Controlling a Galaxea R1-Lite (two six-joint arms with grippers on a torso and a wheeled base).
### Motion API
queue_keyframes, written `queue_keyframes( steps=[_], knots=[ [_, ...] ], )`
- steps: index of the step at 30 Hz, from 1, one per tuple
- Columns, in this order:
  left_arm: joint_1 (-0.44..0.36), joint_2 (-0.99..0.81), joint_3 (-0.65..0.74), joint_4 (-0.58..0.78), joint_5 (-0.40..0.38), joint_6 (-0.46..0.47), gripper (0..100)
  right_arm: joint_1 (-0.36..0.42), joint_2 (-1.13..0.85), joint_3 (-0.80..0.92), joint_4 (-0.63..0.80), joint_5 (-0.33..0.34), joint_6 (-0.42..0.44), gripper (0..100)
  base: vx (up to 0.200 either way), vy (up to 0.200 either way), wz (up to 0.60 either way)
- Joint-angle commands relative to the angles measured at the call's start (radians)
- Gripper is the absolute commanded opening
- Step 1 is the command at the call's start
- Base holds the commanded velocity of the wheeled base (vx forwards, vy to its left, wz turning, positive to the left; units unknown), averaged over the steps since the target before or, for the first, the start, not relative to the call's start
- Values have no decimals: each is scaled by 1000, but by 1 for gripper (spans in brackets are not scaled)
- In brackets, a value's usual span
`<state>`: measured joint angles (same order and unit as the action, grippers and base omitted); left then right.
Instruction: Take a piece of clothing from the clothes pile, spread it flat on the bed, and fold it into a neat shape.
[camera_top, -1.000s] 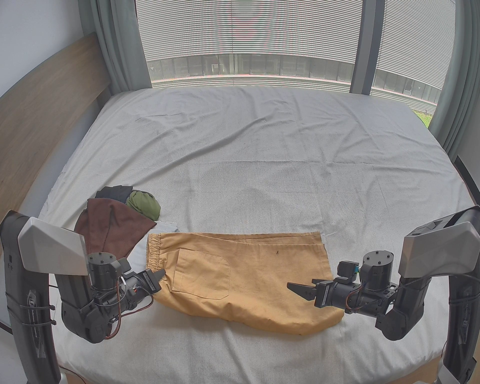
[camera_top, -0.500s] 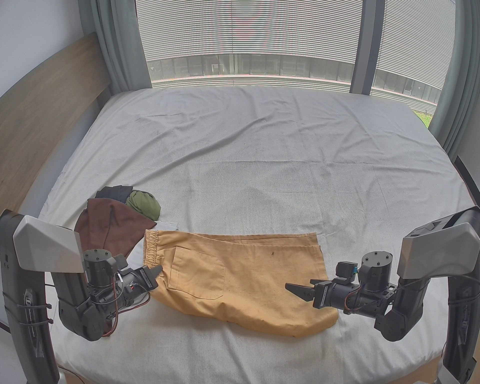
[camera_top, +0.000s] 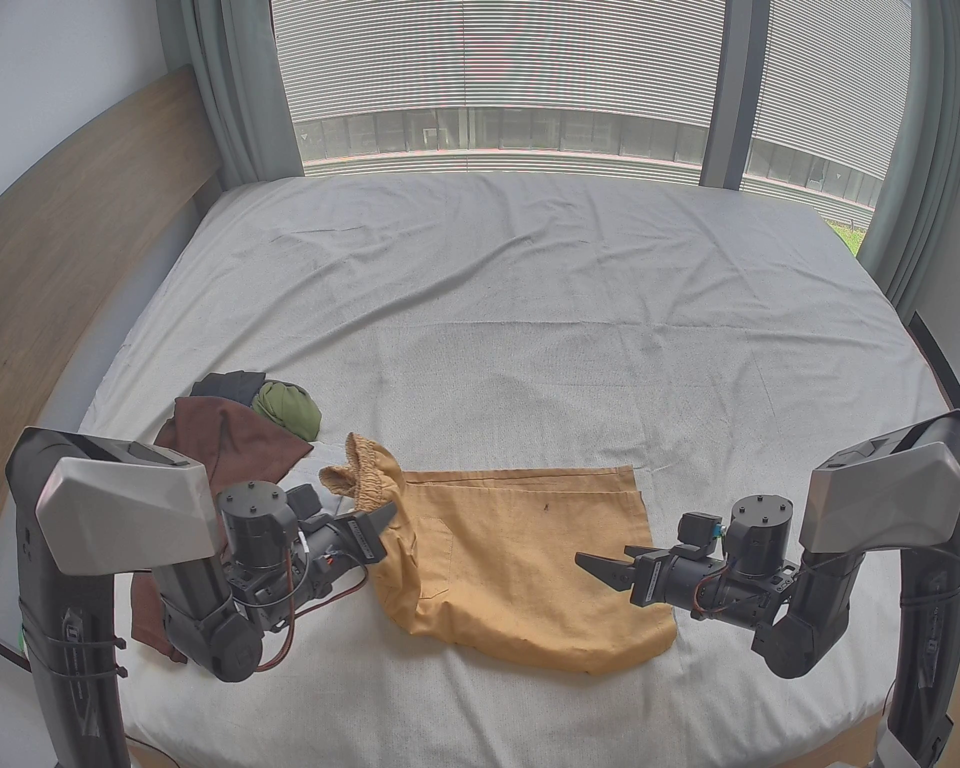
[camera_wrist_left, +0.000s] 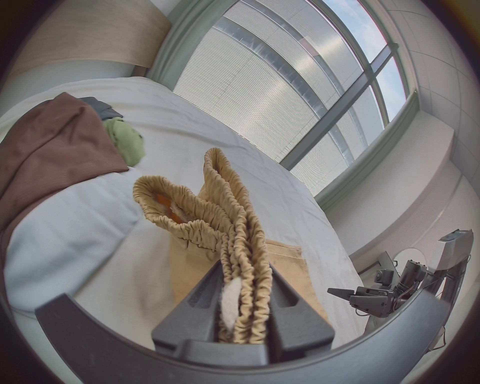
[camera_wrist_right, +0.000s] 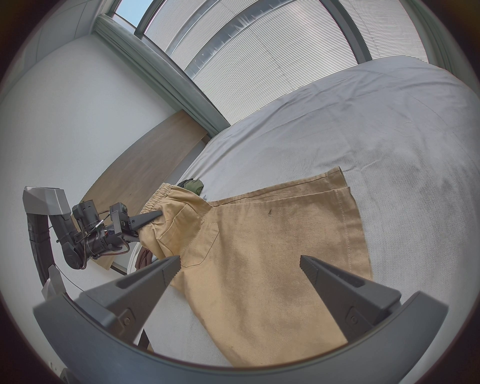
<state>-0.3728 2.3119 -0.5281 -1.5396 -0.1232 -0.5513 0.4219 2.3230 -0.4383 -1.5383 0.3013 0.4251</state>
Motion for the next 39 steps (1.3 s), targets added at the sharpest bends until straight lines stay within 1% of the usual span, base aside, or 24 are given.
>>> queue_keyframes(
  steps=[1,6,8,10,14,15,18,26,32,39],
  knots=[
    [-69,4,-49,26,10,-1,0,-3,-19,-2,0,1,0,100,0,0,0],
    [-110,15,-92,44,39,-6,0,-17,-27,-5,0,1,0,100,0,0,0],
    [-114,17,-93,44,39,-7,0,-18,-30,-5,0,1,0,100,0,0,0],
    [-140,15,-95,42,39,-21,0,-32,-43,-5,0,2,0,100,0,0,0],
    [-156,14,-98,41,39,-32,0,-37,-48,-7,0,2,0,100,0,0,0],
    [-172,12,-101,30,39,-76,0,-37,-51,-5,1,2,1,100,0,0,0],
    [-183,12,-101,21,37,-122,0,-38,-56,-3,0,2,1,100,0,0,0],
    [-212,15,-102,6,31,-139,0,-60,-80,-5,1,2,0,100,0,0,0],
    [-239,11,-133,6,27,-154,0,-72,-103,0,7,6,0,100,0,0,0],
    [-284,23,-205,33,23,-185,0,-77,-105,-3,6,4,0,100,0,0,0]
  ],
)
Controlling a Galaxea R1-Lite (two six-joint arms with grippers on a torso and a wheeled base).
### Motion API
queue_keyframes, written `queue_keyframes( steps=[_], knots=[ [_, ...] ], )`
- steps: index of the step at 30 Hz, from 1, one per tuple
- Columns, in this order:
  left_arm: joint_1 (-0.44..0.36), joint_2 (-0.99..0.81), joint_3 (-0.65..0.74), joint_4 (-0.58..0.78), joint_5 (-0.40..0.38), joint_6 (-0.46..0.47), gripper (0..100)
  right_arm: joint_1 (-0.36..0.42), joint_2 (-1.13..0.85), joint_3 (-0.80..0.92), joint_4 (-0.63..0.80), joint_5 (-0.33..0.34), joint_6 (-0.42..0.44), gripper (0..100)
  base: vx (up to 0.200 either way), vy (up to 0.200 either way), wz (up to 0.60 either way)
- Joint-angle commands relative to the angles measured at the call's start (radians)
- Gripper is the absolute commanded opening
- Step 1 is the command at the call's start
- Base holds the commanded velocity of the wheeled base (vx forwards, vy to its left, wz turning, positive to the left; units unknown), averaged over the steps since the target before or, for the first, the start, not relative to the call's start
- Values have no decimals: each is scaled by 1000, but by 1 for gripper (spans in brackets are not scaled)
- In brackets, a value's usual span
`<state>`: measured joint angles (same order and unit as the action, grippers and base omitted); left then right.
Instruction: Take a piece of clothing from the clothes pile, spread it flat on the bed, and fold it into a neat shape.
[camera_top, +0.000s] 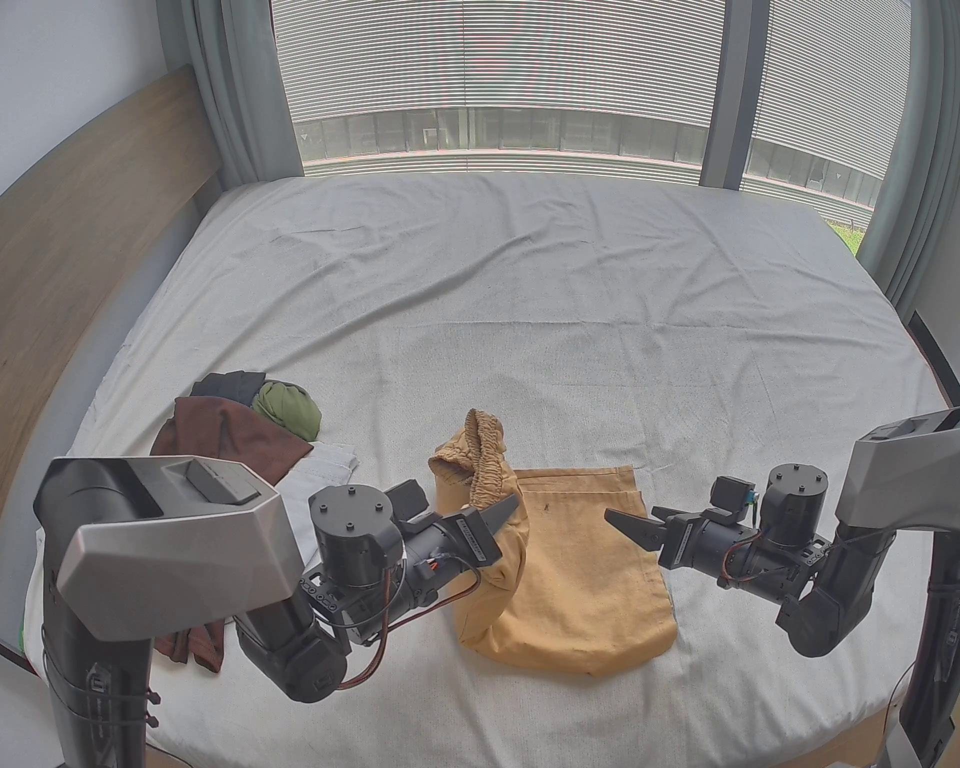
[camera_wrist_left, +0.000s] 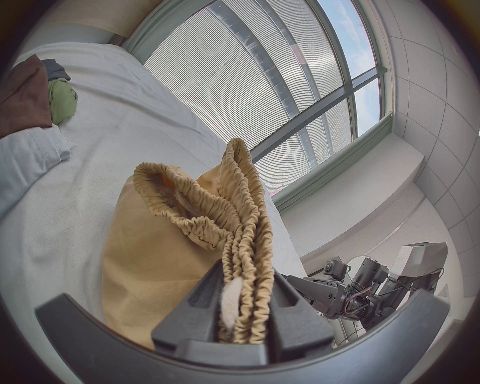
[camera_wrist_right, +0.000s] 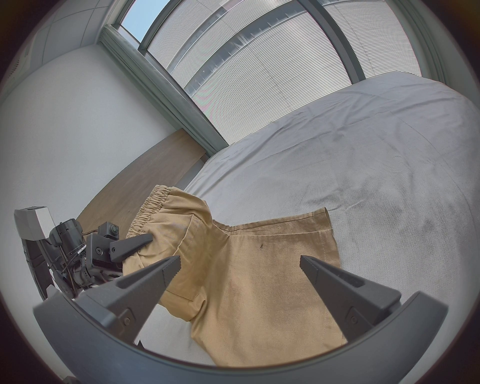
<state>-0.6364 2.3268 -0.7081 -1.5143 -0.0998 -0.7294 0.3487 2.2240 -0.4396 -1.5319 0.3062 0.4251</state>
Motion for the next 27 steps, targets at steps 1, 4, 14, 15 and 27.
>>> queue_keyframes(
  steps=[1,4,14,15,27],
  knots=[
    [-28,13,-36,14,0,-7,0,-5,-6,-4,-1,-1,1,100,0,0,0],
    [-43,28,-64,23,0,-7,0,-11,-6,-4,-1,-1,1,100,0,0,0],
    [-97,43,-88,31,0,-27,0,-20,-12,-14,6,-2,1,100,0,0,0],
    [-106,43,-93,40,0,-27,0,-28,-12,-19,6,-2,1,100,0,0,0],
    [-121,126,-139,88,9,-19,0,-48,-27,-33,10,-4,1,100,0,0,0]
  ],
)
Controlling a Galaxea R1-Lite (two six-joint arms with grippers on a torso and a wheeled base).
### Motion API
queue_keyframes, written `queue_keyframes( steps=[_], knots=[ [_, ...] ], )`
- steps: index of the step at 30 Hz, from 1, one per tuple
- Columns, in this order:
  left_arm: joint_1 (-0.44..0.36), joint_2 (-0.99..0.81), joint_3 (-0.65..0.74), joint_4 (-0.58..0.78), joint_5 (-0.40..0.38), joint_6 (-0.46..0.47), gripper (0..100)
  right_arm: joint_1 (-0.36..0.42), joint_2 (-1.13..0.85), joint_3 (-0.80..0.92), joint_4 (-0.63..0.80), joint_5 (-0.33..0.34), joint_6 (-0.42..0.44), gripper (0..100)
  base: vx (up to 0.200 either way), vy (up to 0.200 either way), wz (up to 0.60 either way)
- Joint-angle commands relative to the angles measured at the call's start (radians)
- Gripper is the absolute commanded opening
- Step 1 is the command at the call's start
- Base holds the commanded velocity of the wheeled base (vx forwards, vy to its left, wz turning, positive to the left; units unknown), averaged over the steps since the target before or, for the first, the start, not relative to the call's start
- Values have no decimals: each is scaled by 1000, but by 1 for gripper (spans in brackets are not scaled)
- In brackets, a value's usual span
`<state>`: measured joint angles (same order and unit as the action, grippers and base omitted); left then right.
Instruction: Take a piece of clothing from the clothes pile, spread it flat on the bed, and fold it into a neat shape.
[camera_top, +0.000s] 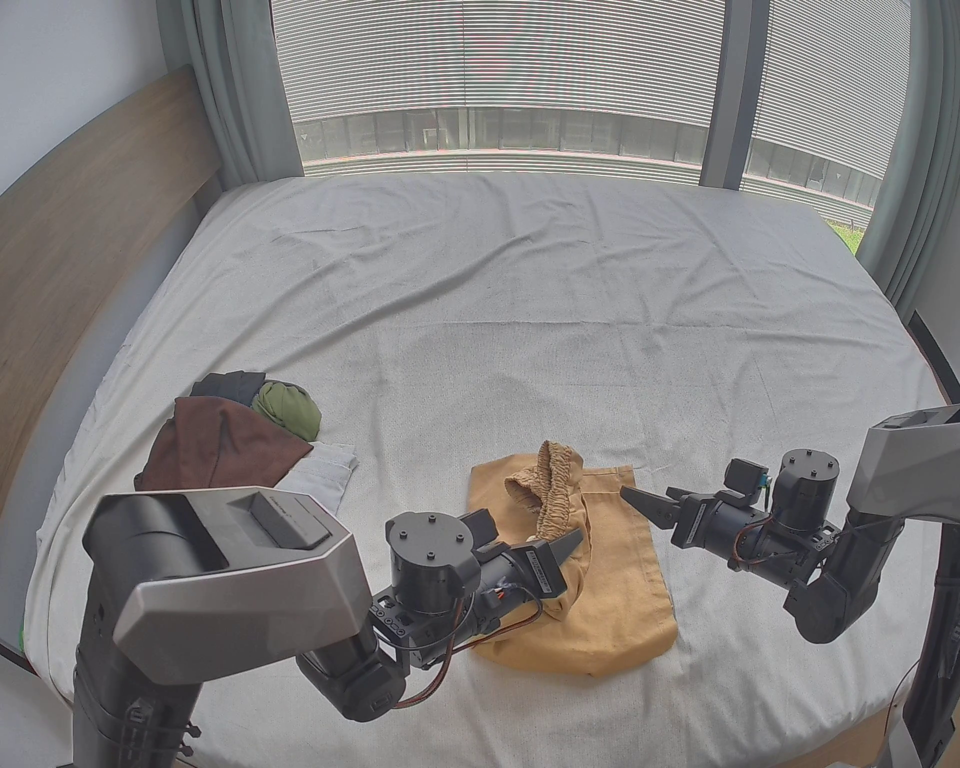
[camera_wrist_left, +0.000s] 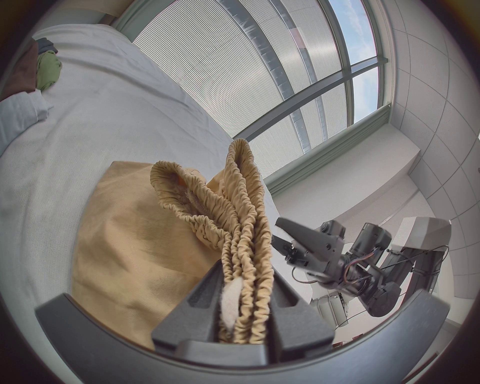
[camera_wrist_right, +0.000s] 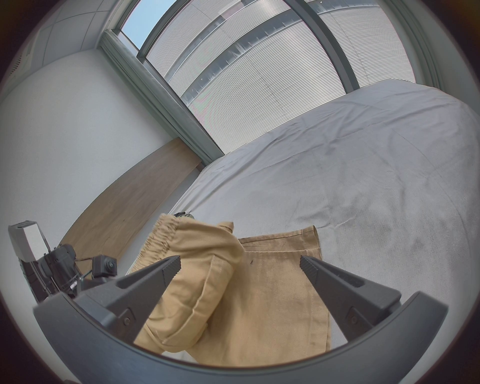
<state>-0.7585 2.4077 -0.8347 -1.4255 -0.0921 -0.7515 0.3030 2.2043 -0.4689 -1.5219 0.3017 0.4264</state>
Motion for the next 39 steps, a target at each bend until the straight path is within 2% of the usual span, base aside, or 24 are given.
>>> queue_keyframes(
  steps=[1,11,12,17,21,28,36,39],
  knots=[
    [1,47,-12,-1,2,3,0,-1,-6,-4,0,0,0,100,0,0,0],
    [2,59,-41,5,0,4,0,2,-6,-2,-1,0,0,100,0,0,0],
    [2,59,-43,8,0,4,100,2,-6,-2,-1,0,0,100,0,0,0],
    [-4,53,-47,17,-3,6,100,4,-6,-2,-1,0,0,100,0,0,0],
    [-39,47,-52,10,-3,4,100,4,-5,0,-1,0,0,100,0,0,0],
    [-19,45,-27,2,8,4,100,11,2,7,-1,0,0,100,0,0,0],
    [74,-18,98,-35,9,11,100,16,5,30,55,0,-1,100,0,0,0],
    [136,-19,200,-101,6,11,100,18,9,36,89,0,-9,100,0,0,0]
  ],
)
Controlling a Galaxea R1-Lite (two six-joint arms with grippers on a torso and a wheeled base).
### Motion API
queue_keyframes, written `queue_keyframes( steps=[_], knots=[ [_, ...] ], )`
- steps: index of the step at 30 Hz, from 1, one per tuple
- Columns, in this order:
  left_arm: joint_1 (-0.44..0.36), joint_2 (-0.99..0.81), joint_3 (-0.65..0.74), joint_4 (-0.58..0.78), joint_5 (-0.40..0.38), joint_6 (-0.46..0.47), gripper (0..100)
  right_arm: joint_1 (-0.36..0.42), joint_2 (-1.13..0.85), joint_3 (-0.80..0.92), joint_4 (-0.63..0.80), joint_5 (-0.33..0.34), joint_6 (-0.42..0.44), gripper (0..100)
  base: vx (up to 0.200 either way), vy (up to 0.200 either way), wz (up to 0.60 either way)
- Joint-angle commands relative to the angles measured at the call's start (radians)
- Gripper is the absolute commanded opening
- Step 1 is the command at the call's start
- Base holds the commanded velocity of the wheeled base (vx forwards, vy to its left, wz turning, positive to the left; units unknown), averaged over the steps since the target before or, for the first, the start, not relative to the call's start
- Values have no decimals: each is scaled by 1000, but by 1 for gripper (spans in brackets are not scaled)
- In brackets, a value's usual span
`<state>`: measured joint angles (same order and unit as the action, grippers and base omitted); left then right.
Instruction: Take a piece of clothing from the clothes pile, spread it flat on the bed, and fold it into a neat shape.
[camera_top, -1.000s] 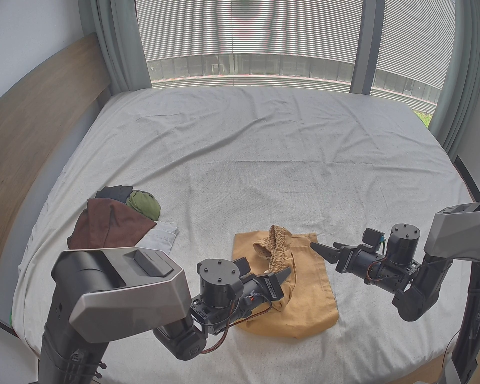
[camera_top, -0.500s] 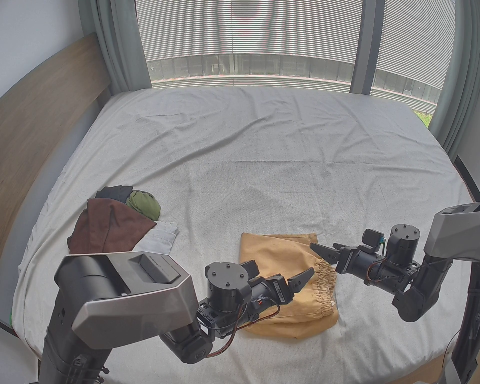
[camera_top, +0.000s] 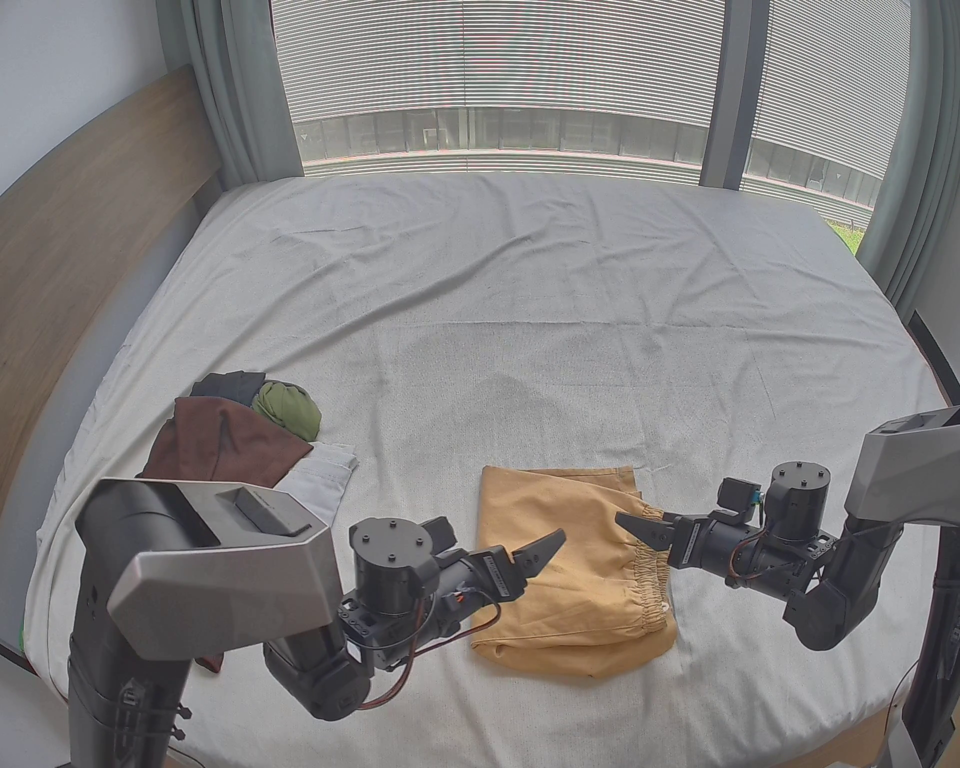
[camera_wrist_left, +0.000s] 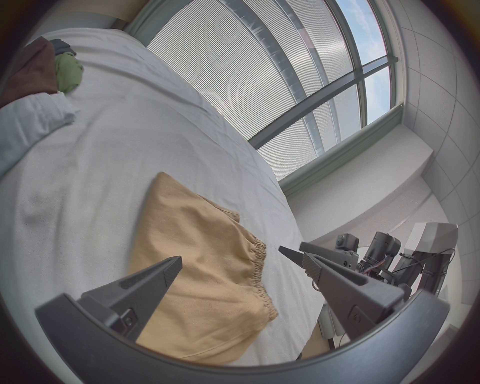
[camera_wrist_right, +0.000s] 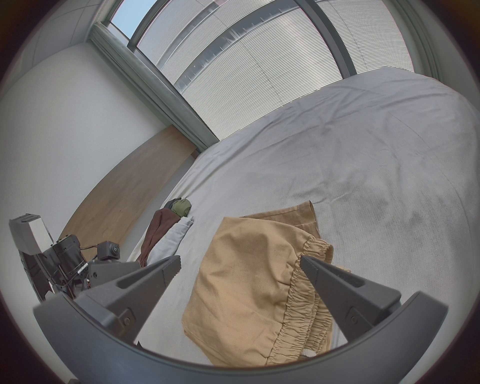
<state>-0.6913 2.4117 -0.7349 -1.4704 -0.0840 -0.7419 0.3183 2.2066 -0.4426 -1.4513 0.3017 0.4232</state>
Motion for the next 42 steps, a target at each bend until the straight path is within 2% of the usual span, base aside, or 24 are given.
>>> queue_keyframes(
  steps=[1,8,17,20,30,33,42],
  knots=[
    [81,-22,117,-76,-2,4,100,5,10,10,19,0,-7,100,0,0,0],
    [165,-94,200,-79,-10,3,100,21,13,12,19,0,-7,100,0,0,0],
    [210,-187,325,-79,-26,21,100,39,33,25,12,-1,-35,100,0,0,0],
    [251,-221,365,-79,-68,50,100,39,47,27,11,-1,-46,100,0,0,0],
    [351,-255,416,-79,-74,199,100,24,91,65,-6,-3,-69,100,0,0,0],
    [361,-232,416,-79,-74,211,100,21,130,71,-46,-3,-98,100,0,0,0],
    [363,-220,422,-79,-88,213,100,-7,148,90,-38,-3,-107,100,0,0,0]
  ],
)
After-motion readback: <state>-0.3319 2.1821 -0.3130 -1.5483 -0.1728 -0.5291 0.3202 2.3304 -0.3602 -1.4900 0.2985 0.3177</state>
